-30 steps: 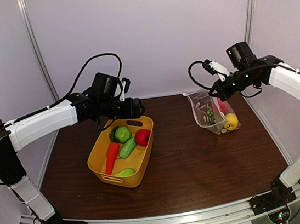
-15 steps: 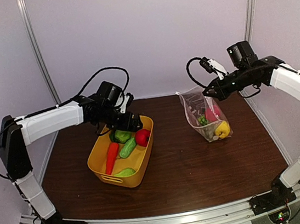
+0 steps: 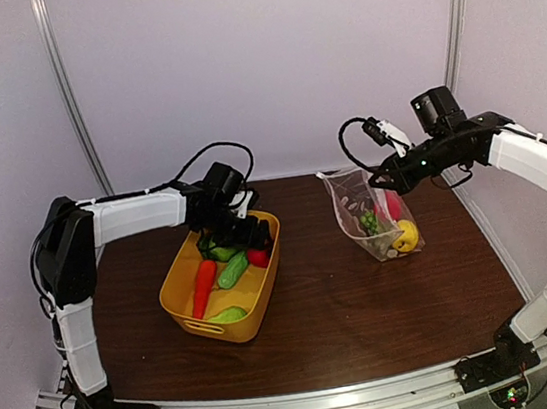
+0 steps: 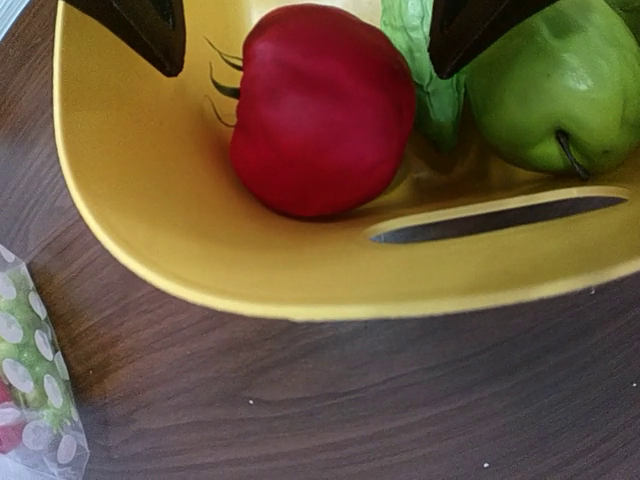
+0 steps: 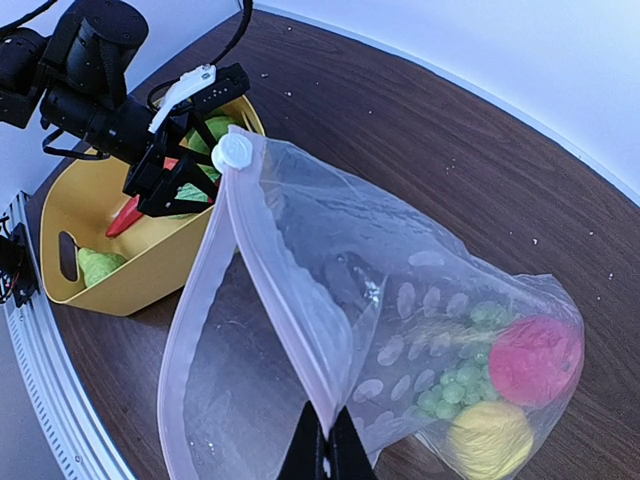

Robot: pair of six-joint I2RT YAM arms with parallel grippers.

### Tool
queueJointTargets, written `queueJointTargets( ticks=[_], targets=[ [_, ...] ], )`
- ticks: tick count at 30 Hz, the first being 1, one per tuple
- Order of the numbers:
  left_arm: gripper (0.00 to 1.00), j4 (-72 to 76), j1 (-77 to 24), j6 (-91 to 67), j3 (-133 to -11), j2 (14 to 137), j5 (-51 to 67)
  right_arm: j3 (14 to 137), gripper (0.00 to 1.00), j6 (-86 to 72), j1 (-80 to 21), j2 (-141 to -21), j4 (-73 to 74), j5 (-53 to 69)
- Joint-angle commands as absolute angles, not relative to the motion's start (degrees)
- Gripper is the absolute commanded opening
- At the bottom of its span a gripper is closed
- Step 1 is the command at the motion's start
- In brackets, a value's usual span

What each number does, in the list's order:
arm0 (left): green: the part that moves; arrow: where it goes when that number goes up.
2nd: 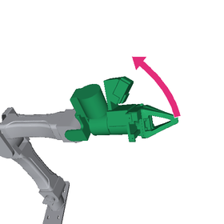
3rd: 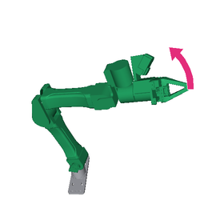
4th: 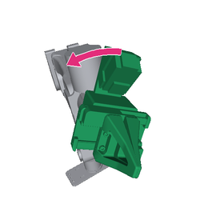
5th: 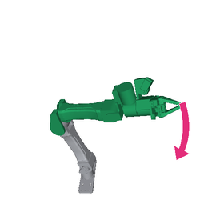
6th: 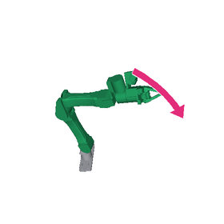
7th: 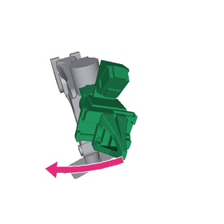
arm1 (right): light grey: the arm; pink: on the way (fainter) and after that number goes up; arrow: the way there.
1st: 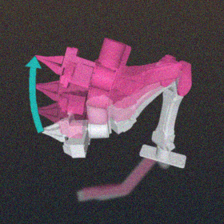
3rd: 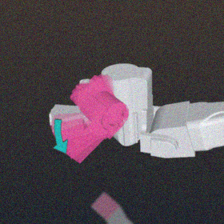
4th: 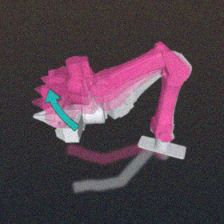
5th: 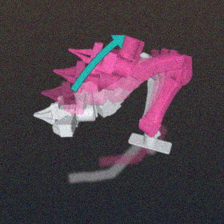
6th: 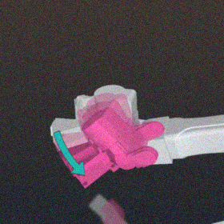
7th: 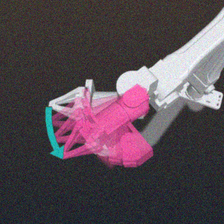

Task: Place the food in the zip-top bag and seal the zipper
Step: Pick up the fake vegetable from the bin.

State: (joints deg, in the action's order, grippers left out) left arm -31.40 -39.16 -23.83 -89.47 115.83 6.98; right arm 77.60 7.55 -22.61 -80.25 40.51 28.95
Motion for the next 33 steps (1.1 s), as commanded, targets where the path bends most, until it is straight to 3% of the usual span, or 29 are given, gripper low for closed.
queueJointTargets(
  ticks=[1,20,23,26,33],
  targets=[
    [0.84,-29.8,-37.6,-25.1,-91.0,117.8,9.5,76.5,0.0,8.1,-22.8,-78.0,40.1,28.1],
    [0.67,-26.7,-36.6,-26.8,-89.2,120.6,17.2,77.9,0.0,10.9,-22.8,-78.3,43.9,26.0],
    [0.59,-26.7,-36.6,-27.2,-88.7,119.9,17.0,77.0,0.0,11.3,-22.8,-77.8,43.4,25.0],
    [0.51,-26.0,-36.6,-27.6,-88.1,117.7,16.2,76.7,0.0,11.9,-22.8,-77.7,43.8,23.6],
    [0.49,-26.4,-36.6,-27.4,-86.4,107.0,10.5,78.2,0.0,13.2,-22.8,-76.9,45.8,22.0]
  ],
)
